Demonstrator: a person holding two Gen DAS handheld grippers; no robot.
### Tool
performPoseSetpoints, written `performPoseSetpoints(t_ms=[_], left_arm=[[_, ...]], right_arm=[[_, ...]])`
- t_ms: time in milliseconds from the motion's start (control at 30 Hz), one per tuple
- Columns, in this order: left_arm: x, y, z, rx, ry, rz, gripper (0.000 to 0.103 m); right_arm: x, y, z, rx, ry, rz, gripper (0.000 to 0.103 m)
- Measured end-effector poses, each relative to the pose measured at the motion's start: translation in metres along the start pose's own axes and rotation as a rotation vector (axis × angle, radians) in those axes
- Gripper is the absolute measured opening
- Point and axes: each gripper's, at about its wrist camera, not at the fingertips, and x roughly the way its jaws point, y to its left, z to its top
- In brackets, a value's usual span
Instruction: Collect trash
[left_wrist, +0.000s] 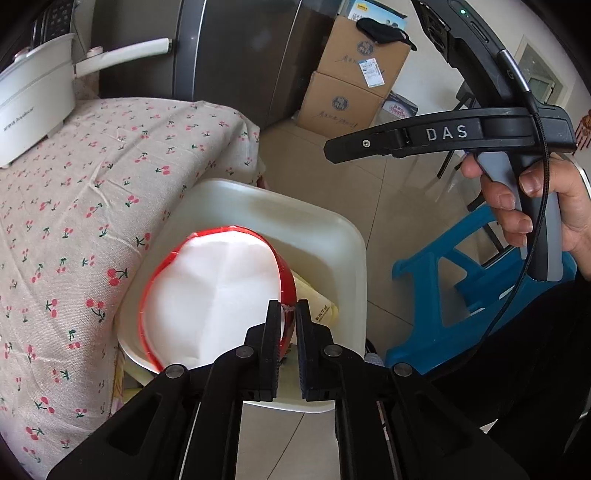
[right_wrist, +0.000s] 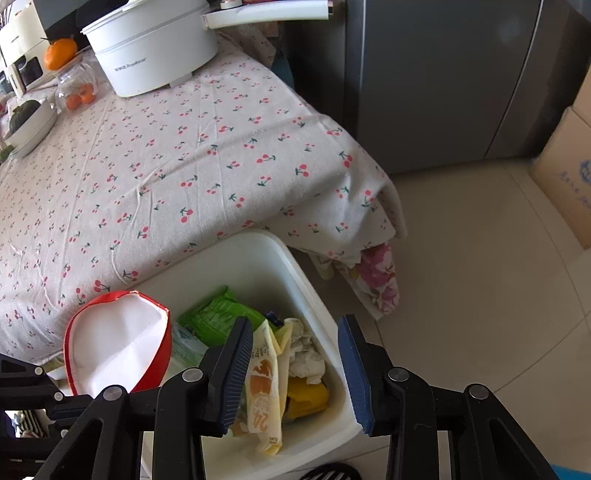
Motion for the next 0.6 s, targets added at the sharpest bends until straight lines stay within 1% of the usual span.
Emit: performPoseSetpoints(t_ms=[33, 67, 133, 200, 267, 333, 367, 467, 567, 600], left_arm=[[0.000, 0.001, 0.001, -0.007, 0.002, 0.014, 0.031], [-0.002, 0.002, 0.001, -0.015, -0.003, 0.028, 0.053], [-0.009, 0.007, 0.000, -0.037, -0.019, 0.055, 0.069], [-0.019, 0.013, -0.001, -0.076, -0.024, 0.074, 0.072], [-0.032, 0.017, -0.005, -0.116, -0.039, 0.116, 0.084], [-0.045, 0.020, -0.011, -0.142, -0.057, 0.170, 0.090], [-0.051, 0.021, -0.013, -0.156, -0.060, 0.199, 0.092], [-0.070, 0.026, -0.025, -0.213, -0.053, 0.277, 0.098], [-0.089, 0.034, -0.041, -0.281, -0.058, 0.346, 0.099], [-0.096, 0.037, -0.046, -0.310, -0.059, 0.368, 0.099]], right_arm=[[0.000, -0.001, -0.001, 0.000, 0.002, -0.001, 0.049], [0.000, -0.003, -0.002, -0.001, 0.004, -0.001, 0.050], [-0.001, -0.004, -0.005, -0.003, 0.005, -0.003, 0.055], [-0.003, -0.003, -0.005, -0.009, 0.002, -0.008, 0.059], [-0.005, -0.001, -0.005, -0.016, -0.005, -0.012, 0.062], [-0.007, 0.004, -0.005, -0.023, -0.012, -0.017, 0.065], [-0.009, 0.007, -0.005, -0.025, -0.015, -0.019, 0.066], [-0.013, 0.022, -0.006, -0.041, -0.024, -0.032, 0.074], [-0.018, 0.043, -0.008, -0.084, -0.039, -0.046, 0.082], [-0.020, 0.051, -0.010, -0.098, -0.038, -0.054, 0.088]])
